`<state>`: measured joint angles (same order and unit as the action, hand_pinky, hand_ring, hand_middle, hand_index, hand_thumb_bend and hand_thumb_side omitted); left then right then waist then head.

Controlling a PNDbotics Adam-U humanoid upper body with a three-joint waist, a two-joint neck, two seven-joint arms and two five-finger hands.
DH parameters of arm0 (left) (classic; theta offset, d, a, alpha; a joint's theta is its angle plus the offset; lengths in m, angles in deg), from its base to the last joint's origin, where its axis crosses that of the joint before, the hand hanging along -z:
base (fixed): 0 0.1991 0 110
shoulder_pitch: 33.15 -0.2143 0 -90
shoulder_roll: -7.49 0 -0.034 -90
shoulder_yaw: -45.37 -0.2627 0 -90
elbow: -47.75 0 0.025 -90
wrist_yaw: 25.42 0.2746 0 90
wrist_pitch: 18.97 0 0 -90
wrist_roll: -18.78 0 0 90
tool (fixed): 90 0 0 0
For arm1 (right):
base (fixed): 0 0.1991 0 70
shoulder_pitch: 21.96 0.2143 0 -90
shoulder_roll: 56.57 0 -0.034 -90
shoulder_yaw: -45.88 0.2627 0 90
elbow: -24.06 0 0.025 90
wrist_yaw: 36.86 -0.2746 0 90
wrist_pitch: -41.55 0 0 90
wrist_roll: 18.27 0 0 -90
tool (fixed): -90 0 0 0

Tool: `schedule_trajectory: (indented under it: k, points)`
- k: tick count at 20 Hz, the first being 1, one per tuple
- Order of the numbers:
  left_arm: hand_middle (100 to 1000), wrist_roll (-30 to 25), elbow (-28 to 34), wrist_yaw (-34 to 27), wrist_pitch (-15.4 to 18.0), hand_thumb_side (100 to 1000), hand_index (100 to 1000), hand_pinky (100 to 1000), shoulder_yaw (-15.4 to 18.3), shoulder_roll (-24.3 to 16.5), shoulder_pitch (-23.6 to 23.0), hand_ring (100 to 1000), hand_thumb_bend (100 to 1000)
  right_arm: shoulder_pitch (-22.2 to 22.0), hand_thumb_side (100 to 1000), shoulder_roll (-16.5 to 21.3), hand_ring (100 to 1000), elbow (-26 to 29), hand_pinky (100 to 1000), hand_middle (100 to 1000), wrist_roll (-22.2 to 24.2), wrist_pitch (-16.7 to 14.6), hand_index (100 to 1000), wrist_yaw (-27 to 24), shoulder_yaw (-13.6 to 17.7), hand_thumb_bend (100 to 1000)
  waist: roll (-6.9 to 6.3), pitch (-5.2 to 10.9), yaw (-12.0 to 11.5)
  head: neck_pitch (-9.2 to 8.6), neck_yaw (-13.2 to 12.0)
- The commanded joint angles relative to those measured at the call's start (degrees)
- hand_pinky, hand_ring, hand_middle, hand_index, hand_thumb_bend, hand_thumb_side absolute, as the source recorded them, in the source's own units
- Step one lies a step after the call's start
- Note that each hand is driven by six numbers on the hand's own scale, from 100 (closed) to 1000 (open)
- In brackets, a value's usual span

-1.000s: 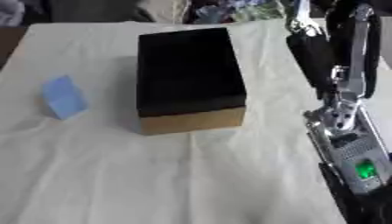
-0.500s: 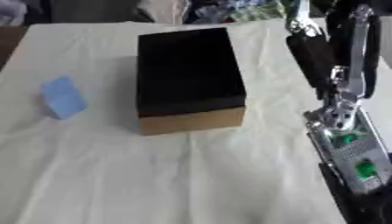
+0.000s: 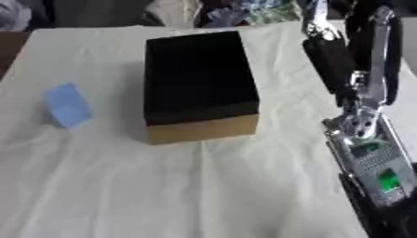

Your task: Pick up objects on the table and place them in the box.

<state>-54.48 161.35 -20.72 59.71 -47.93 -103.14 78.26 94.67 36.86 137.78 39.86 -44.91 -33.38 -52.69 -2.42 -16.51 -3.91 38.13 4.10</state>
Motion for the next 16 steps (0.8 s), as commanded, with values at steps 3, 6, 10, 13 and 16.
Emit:
schedule_trajectory:
  k: [3, 6, 10, 13, 16]
  points:
    - [753, -7.17, 0.99, -3.25, -7.86, 422, 905, 853, -1.40, -8.66, 2.68, 669, 198, 0.59, 429, 1.25, 810, 0.87, 850, 601, 0.31, 0.25, 780, 0.41, -0.12, 100, -0.06, 1.54, 0.18, 0.25, 0.02]
    - [756, -11.72, 0.77, -3.84, -11.08, 439, 910, 854, -2.38, -11.51, 4.42, 679, 201, 0.66, 429, 1.24, 810, 0.87, 850, 601, 0.43, 0.36, 780, 0.35, -0.20, 100, -0.10, 1.68, 0.33, 0.31, -0.07]
    - [767, -17.06, -2.36, -3.89, -14.33, 438, 922, 859, -4.07, -14.26, 7.87, 700, 232, 0.85, 428, 1.30, 810, 0.87, 850, 601, 0.67, 0.44, 780, 0.29, -0.31, 100, -0.03, 1.85, 0.53, 0.35, 0.05]
    - [775, -20.17, -6.08, -2.40, -15.07, 442, 929, 861, -5.64, -15.26, 10.87, 716, 265, 0.95, 428, 1.30, 810, 0.87, 850, 601, 0.78, 0.50, 781, 0.25, -0.36, 100, 0.05, 1.90, 0.69, 0.50, 0.36]
    - [795, -23.37, -9.41, -0.34, -15.47, 478, 945, 875, -7.14, -15.37, 13.47, 739, 320, 0.96, 427, 1.33, 810, 0.87, 850, 601, 0.81, 0.60, 781, 0.20, -0.40, 100, 0.17, 1.90, 0.87, 1.32, 0.68]
